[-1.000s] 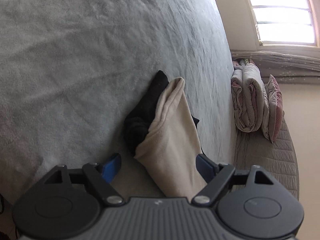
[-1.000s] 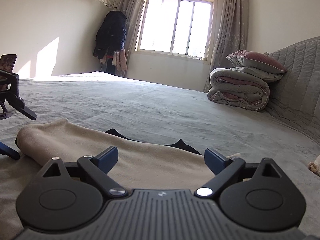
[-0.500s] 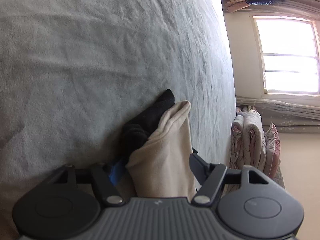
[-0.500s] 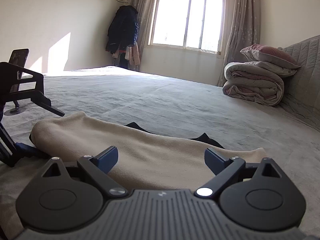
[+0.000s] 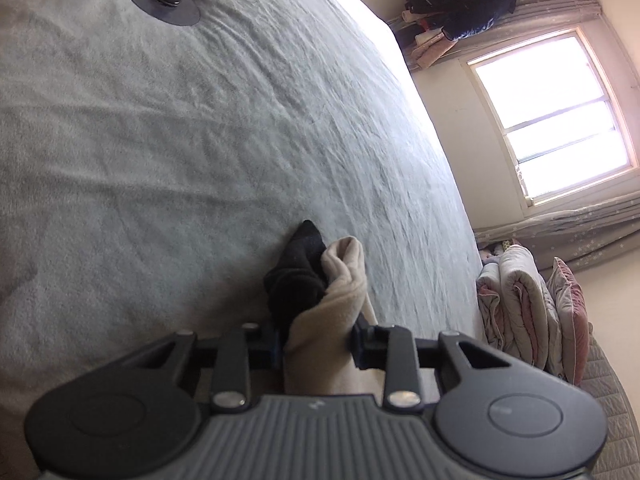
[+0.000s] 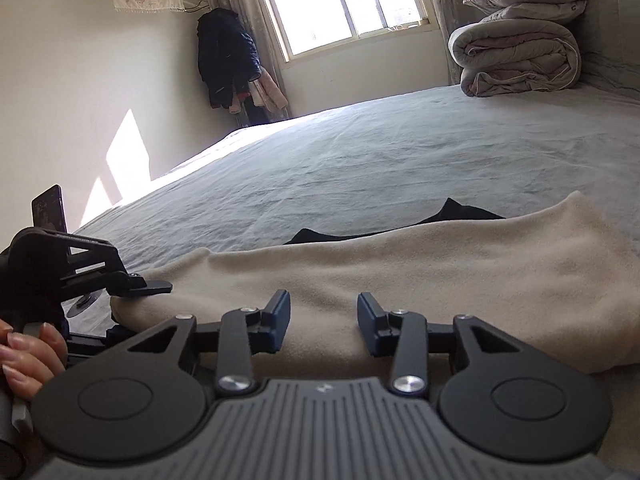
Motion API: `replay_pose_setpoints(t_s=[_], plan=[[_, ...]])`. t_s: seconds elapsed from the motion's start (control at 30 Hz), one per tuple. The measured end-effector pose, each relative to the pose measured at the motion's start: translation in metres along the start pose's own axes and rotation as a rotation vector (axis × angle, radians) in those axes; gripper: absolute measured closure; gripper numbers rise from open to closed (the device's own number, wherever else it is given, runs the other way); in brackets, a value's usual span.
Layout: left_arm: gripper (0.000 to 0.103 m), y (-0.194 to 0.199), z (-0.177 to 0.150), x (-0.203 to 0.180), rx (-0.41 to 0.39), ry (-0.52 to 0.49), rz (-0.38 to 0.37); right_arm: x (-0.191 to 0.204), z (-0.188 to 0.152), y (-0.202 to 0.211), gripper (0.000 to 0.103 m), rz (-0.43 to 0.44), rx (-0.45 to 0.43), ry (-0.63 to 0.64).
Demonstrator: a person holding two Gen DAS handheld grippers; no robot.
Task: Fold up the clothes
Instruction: 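Grasp the bundle edge with the left gripper while the right gripper presses it flat, then grasp the cream and black bundle end with both grippers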
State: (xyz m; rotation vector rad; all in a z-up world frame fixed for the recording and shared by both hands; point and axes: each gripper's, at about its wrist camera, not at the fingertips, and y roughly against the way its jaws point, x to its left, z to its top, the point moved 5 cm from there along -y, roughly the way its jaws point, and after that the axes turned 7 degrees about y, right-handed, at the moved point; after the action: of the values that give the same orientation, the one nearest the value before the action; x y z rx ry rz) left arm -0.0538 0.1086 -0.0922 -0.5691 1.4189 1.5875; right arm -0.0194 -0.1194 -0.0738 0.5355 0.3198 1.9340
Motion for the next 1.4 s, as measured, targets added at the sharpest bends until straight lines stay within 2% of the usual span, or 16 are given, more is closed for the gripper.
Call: replay_pose_setpoints(t_s=[0.1,0.23,0.33,0.53,0.77,0.87,1.0,1.17,1.23,1.3,1.37,1.4], plan=[[0.073,0.012,-0.009,-0.022,-0.051,-0.163,-0.066,0.000,-0.006,-0.012,0.067,0.026,0.100,-0.002],[0.073,0.027,-0.031,-0.051,-0.118,-0.389,-0.152,0.002,-0.002,-0.012,0.066,0.041,0.153,0.001],[0.073,0.035,-0.047,-0.070,-0.144,-0.523,-0.218,-0.017,-0.001,-0.004,0.066,0.116,0.140,-0.157],[0.073,0.038,-0.073,-0.094,-0.127,-0.677,-0.308,-0.070,0.005,0.018,0.060,0.247,0.107,-0.502],[0.073,0.033,-0.116,-0.102,-0.024,-0.783,-0.362,-0.114,0.000,0.051,0.051,0.262,0.037,-0.680],[0.073,0.025,-0.138,-0.101,0.046,-0.808,-0.360,-0.126,-0.003,0.063,0.047,0.266,0.009,-0.729],[0.072,0.017,-0.164,-0.092,0.141,-0.844,-0.352,-0.138,-0.007,0.074,0.034,0.279,-0.035,-0.790],[0.069,0.003,-0.179,-0.077,0.290,-0.907,-0.338,-0.150,-0.013,0.082,0.030,0.295,-0.068,-0.858],[0.062,0.003,-0.180,-0.076,0.323,-0.921,-0.366,-0.151,-0.014,0.083,0.027,0.301,-0.071,-0.875],[0.049,0.005,-0.179,-0.077,0.366,-0.925,-0.407,-0.152,-0.014,0.083,0.024,0.304,-0.075,-0.882],[0.026,0.009,-0.177,-0.078,0.427,-0.901,-0.462,-0.152,-0.013,0.084,0.022,0.306,-0.077,-0.882],[0.021,0.011,-0.176,-0.078,0.468,-0.881,-0.487,-0.152,-0.013,0.084,0.021,0.305,-0.078,-0.881]])
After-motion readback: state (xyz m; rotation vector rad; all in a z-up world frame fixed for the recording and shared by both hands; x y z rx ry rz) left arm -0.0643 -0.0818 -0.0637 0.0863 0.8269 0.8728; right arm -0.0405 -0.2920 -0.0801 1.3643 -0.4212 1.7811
